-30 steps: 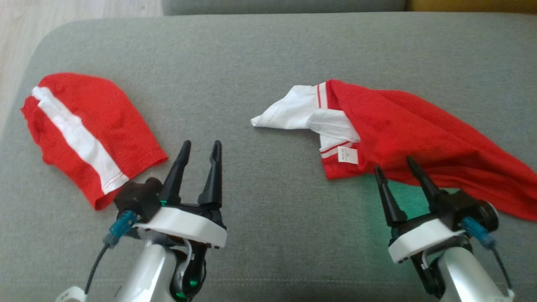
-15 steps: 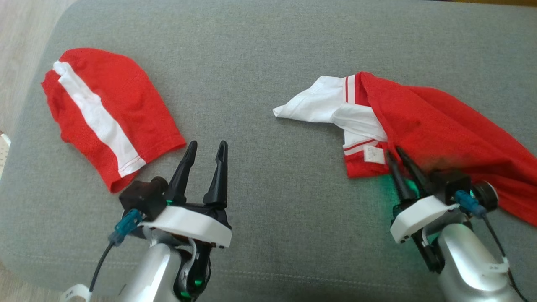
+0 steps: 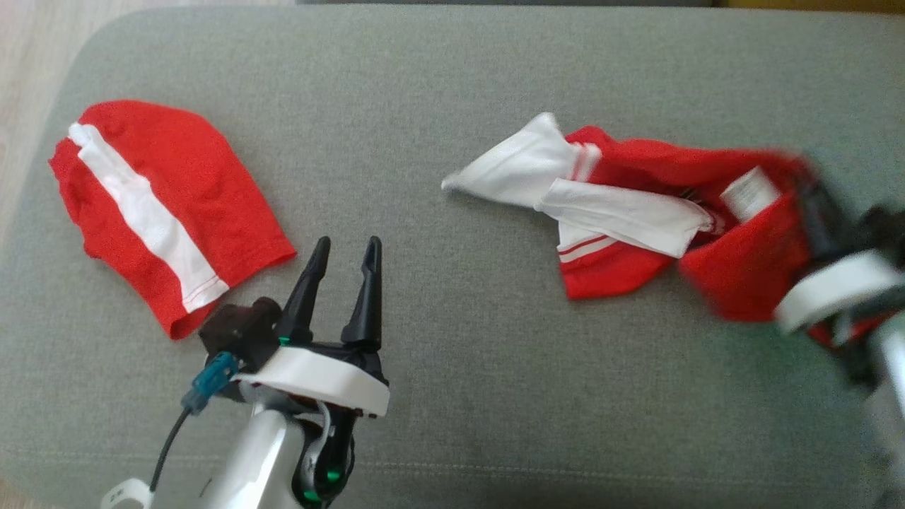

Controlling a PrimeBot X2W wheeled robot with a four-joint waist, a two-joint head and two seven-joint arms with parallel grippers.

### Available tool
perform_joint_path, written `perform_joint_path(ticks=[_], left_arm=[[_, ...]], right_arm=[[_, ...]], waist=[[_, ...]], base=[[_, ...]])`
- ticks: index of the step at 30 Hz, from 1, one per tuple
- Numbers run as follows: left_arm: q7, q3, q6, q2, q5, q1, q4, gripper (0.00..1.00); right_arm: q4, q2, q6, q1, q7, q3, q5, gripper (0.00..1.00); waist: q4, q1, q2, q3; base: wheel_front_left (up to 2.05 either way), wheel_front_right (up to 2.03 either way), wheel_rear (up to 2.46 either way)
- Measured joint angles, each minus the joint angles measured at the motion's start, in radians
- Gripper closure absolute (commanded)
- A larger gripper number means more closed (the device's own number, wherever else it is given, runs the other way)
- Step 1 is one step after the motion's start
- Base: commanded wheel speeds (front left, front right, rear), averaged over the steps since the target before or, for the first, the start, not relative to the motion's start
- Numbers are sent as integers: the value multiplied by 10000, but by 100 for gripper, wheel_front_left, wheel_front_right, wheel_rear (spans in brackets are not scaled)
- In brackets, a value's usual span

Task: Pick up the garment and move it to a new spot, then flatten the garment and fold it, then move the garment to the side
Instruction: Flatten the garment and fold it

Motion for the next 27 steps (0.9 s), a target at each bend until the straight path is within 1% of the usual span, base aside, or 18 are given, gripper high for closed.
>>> perform_joint_path(ticks=[2, 4, 6, 8, 10, 13, 14, 15, 16, 17, 18, 20, 22, 25, 27], left_arm=[[0, -117, 0, 0, -2, -27, -4, 0], [0, -224, 2, 0, -6, -130, -19, 0], [0, -349, 6, 0, -111, -344, -50, 0], [0, -525, 38, -2, -178, -593, -65, 0], [0, -679, 40, -8, -178, -786, -73, 0], [0, -936, 100, -23, -280, -966, -102, 0], [0, -1097, 176, -25, -359, -1084, -148, 0], [0, -1097, 176, -25, -359, -1084, -148, 0], [0, -1151, 188, -29, -387, -1122, -196, 0], [0, -1195, 238, -35, -445, -1160, -238, 0], [0, -1223, 251, -33, -477, -1208, -280, 0], [0, -1306, 313, -35, -477, -1294, -345, 0], [0, -1415, 341, -38, -546, -1317, -366, 0], [0, -1409, 428, -36, -577, -1314, -370, 0], [0, -1377, 426, -38, -573, -1314, -364, 0]], right_arm=[[-276, -640, 0, -493, 570, -82, 21, 100], [-437, -1187, 0, -1199, 1122, 15, 282, 100], [-493, -1868, 0, -1951, 1555, 439, 399, 100], [-403, -2489, 0, -2616, 1906, 951, 761, 100], [-136, -3150, 0, -3225, 2165, 1770, 1026, 100], [504, -3935, 0, -4163, 2454, 2794, 1475, 100], [1068, -4420, 0, -4845, 2556, 3271, 1647, 100], [1068, -4420, 0, -4845, 2556, 3271, 1647, 100], [1406, -4633, 0, -5203, 2600, 3455, 1693, 100], [1755, -4815, 0, -5541, 2685, 3605, 1772, 69], [2111, -4949, 0, -5855, 2690, 3720, 1824, 0], [2918, -5114, 0, -6410, 2688, 3870, 1816, 0], [3678, -5116, 0, -6778, 2560, 3962, 1814, 0], [4523, -4880, 0, -7084, 1998, 3891, 1699, 0], [4991, -4510, 0, -7133, 1632, 3800, 1505, 0]], waist=[[4, 0, 0, 110], [42, 0, 0, 248], [108, 0, 0, 413], [203, 0, 0, 595], [341, 1, 0, 779], [630, 1, 0, 1049], [861, 1, 0, 1228], [861, 1, 0, 1228], [984, 1, 0, 1315], [1105, 1, 0, 1405], [1215, 1, 0, 1495], [1434, 2, 0, 1669], [1622, 2, 0, 1801], [1757, 3, -1, 1904], [1700, 2, 0, 1862]], base=[[0, 0, 0], [0, 0, 0], [0, 0, 0], [0, 0, 0], [0, 0, 0], [0, 0, 0], [0, 0, 0], [0, 0, 0], [0, 0, 0], [0, 0, 0], [0, 0, 0], [0, 0, 0], [0, 0, 0], [0, 0, 0], [0, 0, 0]])
